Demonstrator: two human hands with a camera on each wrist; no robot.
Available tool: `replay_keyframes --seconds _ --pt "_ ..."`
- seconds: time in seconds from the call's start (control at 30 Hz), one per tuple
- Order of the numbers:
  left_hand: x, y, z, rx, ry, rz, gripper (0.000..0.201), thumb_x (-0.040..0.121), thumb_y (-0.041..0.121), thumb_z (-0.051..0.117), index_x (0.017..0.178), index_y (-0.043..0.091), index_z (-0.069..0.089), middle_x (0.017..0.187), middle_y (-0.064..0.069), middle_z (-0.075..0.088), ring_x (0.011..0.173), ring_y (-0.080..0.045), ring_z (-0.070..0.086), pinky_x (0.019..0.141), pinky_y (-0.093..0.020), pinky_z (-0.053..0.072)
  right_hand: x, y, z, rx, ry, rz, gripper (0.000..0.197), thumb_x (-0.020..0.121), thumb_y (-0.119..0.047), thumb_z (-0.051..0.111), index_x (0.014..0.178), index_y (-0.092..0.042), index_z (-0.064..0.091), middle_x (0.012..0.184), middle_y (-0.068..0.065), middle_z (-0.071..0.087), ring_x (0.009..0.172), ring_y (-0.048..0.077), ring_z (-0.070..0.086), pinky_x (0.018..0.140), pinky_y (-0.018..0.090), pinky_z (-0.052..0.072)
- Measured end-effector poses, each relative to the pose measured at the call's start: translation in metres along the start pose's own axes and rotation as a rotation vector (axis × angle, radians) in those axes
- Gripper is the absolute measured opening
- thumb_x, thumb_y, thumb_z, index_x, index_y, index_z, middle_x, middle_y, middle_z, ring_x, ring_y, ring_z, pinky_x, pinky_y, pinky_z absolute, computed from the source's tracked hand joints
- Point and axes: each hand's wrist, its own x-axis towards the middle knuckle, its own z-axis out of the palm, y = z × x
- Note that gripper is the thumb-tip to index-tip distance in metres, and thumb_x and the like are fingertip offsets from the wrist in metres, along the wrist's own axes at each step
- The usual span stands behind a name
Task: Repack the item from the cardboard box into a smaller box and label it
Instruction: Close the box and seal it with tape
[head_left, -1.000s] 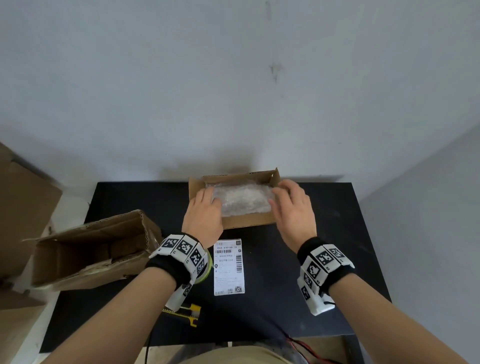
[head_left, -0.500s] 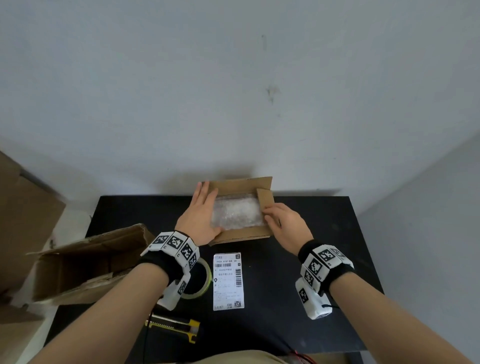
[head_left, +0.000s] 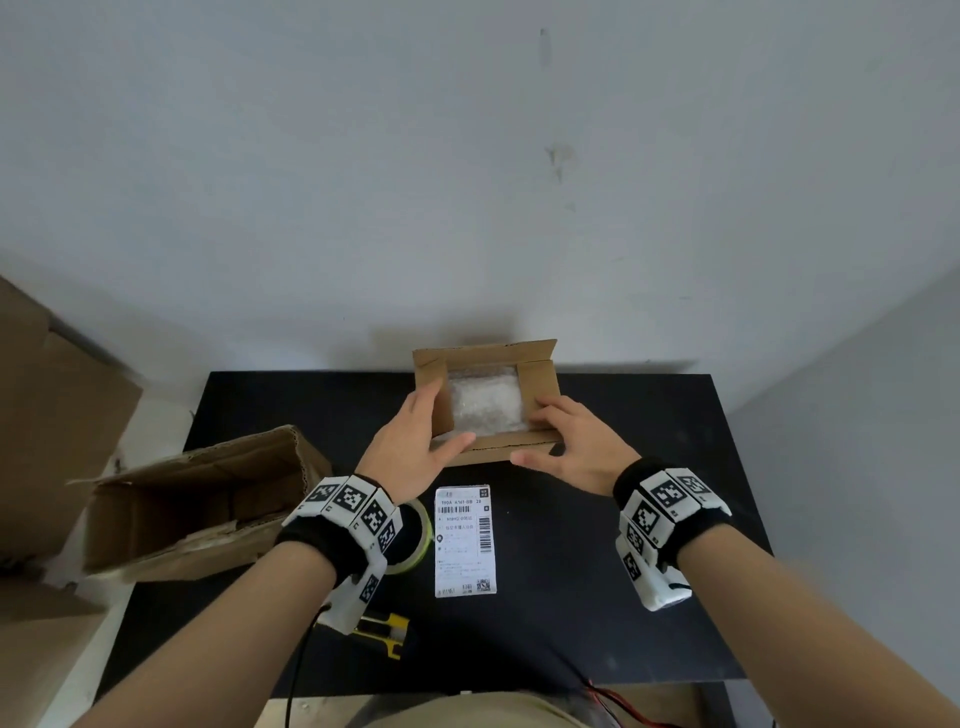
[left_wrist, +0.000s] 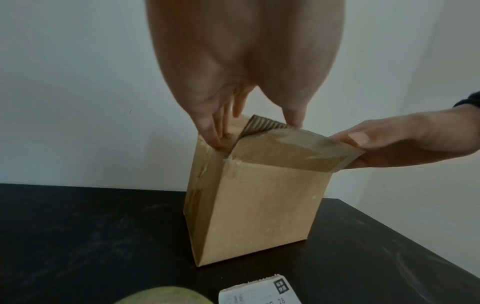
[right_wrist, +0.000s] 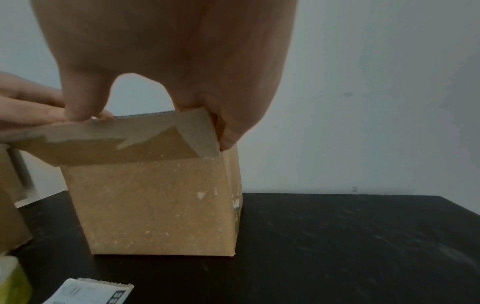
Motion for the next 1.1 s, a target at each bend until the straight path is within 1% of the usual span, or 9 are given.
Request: replay_keyframes --seconds 0.13,0.27,0.33,0.4,0.5,0.63,0.8,0.93,1.1 --pt "-0.003 -0.004 0.002 0.1 -0.11 0.005 0.074 0.084 0.058 0.053 0.144 0.019 0.031 0.153 0.006 0.025 0.132 -0.014 0.039 0.105 -0.031 0.036 -0.004 0.009 0.004 -0.015 0.007 -0.019 0.064 0.081 -0.039 0.067 0.136 -0.018 0.043 0.153 -0.004 0.026 0.135 0.015 0.033 0.112 0.029 0.028" --pt "-0.002 -0.007 -0.002 0.206 -0.184 0.045 0.052 0.094 0.046 0.046 0.137 0.018 0.045 0.156 0.006 0.02 0.137 -0.013 0.032 0.108 -0.026 0.028 -0.003 0.012 0.004 0.082 0.069 -0.028 0.052 0.083 -0.018 0.064 0.133 -0.016 0.048 0.148 -0.002 0.037 0.131 0.015 0.041 0.109 0.025 0.031" --pt "0.0 -0.008 -0.005 0.21 -0.189 0.048 0.045 0.096 0.042 0.043 0.133 0.017 0.051 0.154 0.004 0.027 0.136 -0.014 0.035 0.109 -0.029 0.029 -0.002 0.01 0.002 0.131 0.098 -0.022 0.051 0.083 -0.011 0.061 0.132 -0.015 0.049 0.141 0.0 0.046 0.125 0.017 0.047 0.104 0.024 0.036" --pt "0.004 -0.009 -0.008 0.187 -0.141 0.049 0.038 0.096 0.037 0.045 0.127 0.017 0.055 0.14 0.0 0.048 0.126 -0.019 0.049 0.103 -0.033 0.04 0.002 0.009 0.0 0.185 0.155 0.007 0.05 0.083 -0.008 0.059 0.132 -0.014 0.048 0.132 0.002 0.054 0.117 0.019 0.054 0.099 0.027 0.042" --pt "0.01 -0.006 -0.011 0.124 -0.052 0.006 0.036 0.095 0.027 0.05 0.13 0.02 0.048 0.119 -0.003 0.063 0.107 -0.022 0.061 0.091 -0.038 0.049 0.011 0.007 -0.003 0.191 0.262 0.049 0.049 0.087 -0.012 0.057 0.134 -0.014 0.043 0.129 0.001 0.057 0.117 0.019 0.054 0.098 0.032 0.045" --pt "0.019 -0.001 -0.013 0.13 -0.001 -0.043 0.043 0.093 0.018 0.054 0.134 0.021 0.041 0.126 -0.006 0.06 0.115 -0.023 0.056 0.097 -0.039 0.046 0.019 0.005 -0.001 0.128 0.336 0.07 0.054 0.089 -0.016 0.058 0.138 -0.013 0.036 0.136 0.004 0.049 0.124 0.02 0.048 0.1 0.033 0.043" --pt "0.029 -0.002 -0.013 0.069 0.043 -0.117 0.07 0.086 0.015 0.064 0.142 0.025 0.024 0.138 -0.003 0.046 0.117 -0.025 0.054 0.099 -0.044 0.045 0.025 0.002 -0.001 -0.098 0.421 0.011 0.072 0.081 -0.008 0.06 0.144 -0.011 0.026 0.153 0.007 0.02 0.142 0.023 0.02 0.111 0.038 0.028" --pt "0.033 -0.004 -0.013 0.053 0.042 -0.151 0.095 0.082 0.014 0.069 0.148 0.034 0.003 0.135 -0.006 0.045 0.108 -0.029 0.058 0.095 -0.048 0.047 0.031 -0.005 -0.002 -0.185 0.348 -0.054 0.079 0.077 0.001 0.051 0.147 -0.017 0.021 0.157 -0.001 0.014 0.146 0.018 0.006 0.116 0.037 0.016" --pt "0.033 -0.01 -0.013 0.164 0.023 -0.118 0.058 0.087 0.023 0.063 0.139 0.03 0.038 0.124 -0.006 0.045 0.106 -0.028 0.055 0.093 -0.042 0.048 0.035 -0.005 0.007 -0.198 0.405 -0.13 0.064 0.073 0.004 0.051 0.134 -0.013 0.045 0.138 0.004 0.045 0.134 0.024 0.035 0.114 0.035 0.019"
